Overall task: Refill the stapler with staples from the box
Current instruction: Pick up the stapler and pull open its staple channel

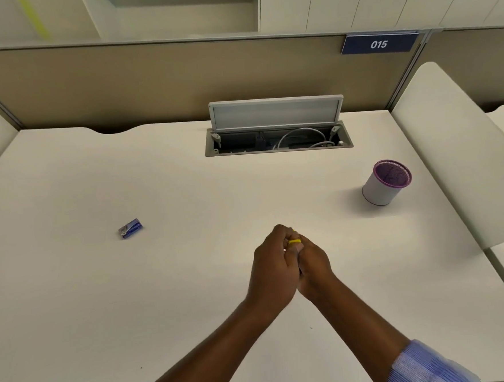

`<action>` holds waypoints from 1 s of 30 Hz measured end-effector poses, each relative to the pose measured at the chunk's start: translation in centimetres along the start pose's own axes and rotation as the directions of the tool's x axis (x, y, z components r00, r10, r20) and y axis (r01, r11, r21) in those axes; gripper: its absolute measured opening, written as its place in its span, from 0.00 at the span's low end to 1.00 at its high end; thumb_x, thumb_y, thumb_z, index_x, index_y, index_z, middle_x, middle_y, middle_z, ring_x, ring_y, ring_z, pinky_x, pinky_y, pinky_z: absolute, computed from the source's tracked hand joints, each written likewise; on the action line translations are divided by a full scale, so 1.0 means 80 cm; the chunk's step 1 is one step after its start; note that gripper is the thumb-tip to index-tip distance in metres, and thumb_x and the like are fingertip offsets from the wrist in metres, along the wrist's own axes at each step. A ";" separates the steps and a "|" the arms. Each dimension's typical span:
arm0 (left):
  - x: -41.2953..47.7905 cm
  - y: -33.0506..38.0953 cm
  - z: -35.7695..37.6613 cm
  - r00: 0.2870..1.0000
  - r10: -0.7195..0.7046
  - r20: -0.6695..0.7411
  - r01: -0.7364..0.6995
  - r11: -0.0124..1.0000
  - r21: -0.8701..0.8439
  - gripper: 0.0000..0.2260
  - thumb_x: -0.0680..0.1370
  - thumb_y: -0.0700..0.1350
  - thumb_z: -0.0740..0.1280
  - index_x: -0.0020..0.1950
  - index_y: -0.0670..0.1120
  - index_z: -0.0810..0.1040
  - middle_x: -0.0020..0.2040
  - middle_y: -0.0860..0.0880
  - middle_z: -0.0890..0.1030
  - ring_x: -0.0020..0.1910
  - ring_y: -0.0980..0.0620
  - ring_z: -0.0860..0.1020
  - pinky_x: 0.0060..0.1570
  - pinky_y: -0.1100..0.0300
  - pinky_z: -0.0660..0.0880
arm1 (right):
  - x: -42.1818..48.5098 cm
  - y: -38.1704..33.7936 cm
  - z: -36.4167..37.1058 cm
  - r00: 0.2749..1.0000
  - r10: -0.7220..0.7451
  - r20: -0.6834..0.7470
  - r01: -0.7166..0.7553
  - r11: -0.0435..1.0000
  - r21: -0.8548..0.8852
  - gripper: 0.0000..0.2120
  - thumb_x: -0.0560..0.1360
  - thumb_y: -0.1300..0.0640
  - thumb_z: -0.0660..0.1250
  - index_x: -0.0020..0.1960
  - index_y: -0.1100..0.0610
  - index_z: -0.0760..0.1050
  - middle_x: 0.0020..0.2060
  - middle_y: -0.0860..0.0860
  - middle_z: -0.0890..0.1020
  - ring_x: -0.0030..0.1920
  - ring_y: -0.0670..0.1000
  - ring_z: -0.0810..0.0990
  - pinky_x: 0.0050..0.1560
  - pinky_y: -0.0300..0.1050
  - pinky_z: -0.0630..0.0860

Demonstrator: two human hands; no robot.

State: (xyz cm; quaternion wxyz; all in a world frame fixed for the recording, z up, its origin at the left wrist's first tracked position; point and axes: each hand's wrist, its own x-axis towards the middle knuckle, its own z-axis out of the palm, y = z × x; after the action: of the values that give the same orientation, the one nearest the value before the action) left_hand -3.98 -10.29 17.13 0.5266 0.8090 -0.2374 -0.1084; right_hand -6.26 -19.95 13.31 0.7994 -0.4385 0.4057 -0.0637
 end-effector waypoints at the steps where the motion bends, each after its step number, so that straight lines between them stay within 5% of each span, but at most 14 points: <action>1: -0.001 0.001 0.000 0.999 0.032 -0.024 -0.032 0.999 -0.014 0.04 0.80 0.38 0.66 0.54 0.43 0.78 0.50 0.51 0.82 0.50 0.55 0.80 0.53 0.61 0.78 | 0.000 -0.002 0.000 1.000 -0.004 0.017 0.003 1.000 0.028 0.16 0.80 0.64 0.61 0.36 0.54 0.77 0.31 0.50 0.79 0.33 0.49 0.79 0.35 0.42 0.74; 3: -0.004 0.000 -0.002 0.993 0.113 -0.034 -0.113 0.993 -0.011 0.05 0.79 0.38 0.67 0.55 0.41 0.78 0.51 0.48 0.81 0.51 0.51 0.80 0.54 0.53 0.79 | 0.001 -0.009 0.000 1.000 0.005 0.026 -0.007 0.997 0.071 0.14 0.79 0.64 0.65 0.37 0.54 0.81 0.31 0.50 0.80 0.33 0.49 0.79 0.36 0.42 0.75; 6: -0.015 -0.005 -0.008 0.966 0.257 -0.005 -0.257 0.966 0.026 0.04 0.79 0.37 0.68 0.52 0.42 0.77 0.50 0.48 0.79 0.50 0.49 0.79 0.51 0.51 0.78 | 0.008 -0.019 0.002 0.998 0.062 0.004 -0.062 0.986 0.156 0.12 0.81 0.60 0.63 0.54 0.61 0.85 0.36 0.53 0.82 0.35 0.51 0.79 0.39 0.45 0.75; 9: -0.025 -0.017 -0.015 0.931 0.365 0.025 -0.366 0.928 0.063 0.05 0.78 0.36 0.68 0.53 0.43 0.77 0.51 0.50 0.79 0.52 0.51 0.78 0.52 0.55 0.77 | 0.018 -0.026 0.000 0.994 0.105 0.043 -0.112 0.971 0.211 0.17 0.79 0.59 0.60 0.61 0.64 0.82 0.40 0.53 0.79 0.31 0.49 0.77 0.30 0.42 0.73; 12: -0.033 -0.028 -0.017 0.897 0.439 0.052 -0.442 0.889 0.119 0.04 0.79 0.38 0.68 0.53 0.43 0.78 0.53 0.50 0.79 0.56 0.51 0.77 0.56 0.59 0.75 | 0.022 -0.028 -0.002 0.984 0.110 0.138 -0.144 0.954 0.263 0.17 0.77 0.61 0.61 0.63 0.63 0.79 0.41 0.53 0.78 0.29 0.48 0.75 0.25 0.39 0.72; 17: -0.042 -0.042 -0.015 0.825 0.553 0.112 -0.564 0.811 0.155 0.04 0.79 0.39 0.69 0.52 0.44 0.77 0.56 0.48 0.78 0.58 0.52 0.76 0.59 0.68 0.71 | 0.028 -0.029 0.000 0.983 0.043 0.177 -0.090 0.960 0.264 0.14 0.78 0.63 0.63 0.62 0.64 0.78 0.42 0.54 0.79 0.35 0.50 0.77 0.35 0.42 0.77; 24: -0.057 -0.076 -0.014 0.755 0.591 0.284 -0.656 0.689 0.309 0.03 0.81 0.42 0.67 0.52 0.43 0.76 0.63 0.45 0.74 0.60 0.47 0.76 0.55 0.63 0.74 | 0.029 -0.032 0.002 0.983 0.013 0.186 -0.063 0.961 0.268 0.13 0.80 0.63 0.63 0.62 0.63 0.80 0.46 0.56 0.85 0.38 0.53 0.86 0.37 0.44 0.83; 30: -0.059 -0.092 -0.017 0.716 0.594 0.367 -0.698 0.607 0.380 0.05 0.80 0.43 0.68 0.52 0.43 0.74 0.63 0.42 0.76 0.58 0.44 0.77 0.54 0.60 0.76 | 0.026 -0.032 0.003 0.978 -0.002 0.209 -0.033 0.986 0.164 0.17 0.81 0.62 0.58 0.65 0.59 0.79 0.42 0.54 0.81 0.33 0.51 0.78 0.32 0.42 0.74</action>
State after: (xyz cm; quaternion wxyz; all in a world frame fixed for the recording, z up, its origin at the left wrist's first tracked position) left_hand -5.51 -4.40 10.68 0.2777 0.7574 -0.5865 0.0722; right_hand -4.08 -22.31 14.12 0.8719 -0.3710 0.3165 -0.0449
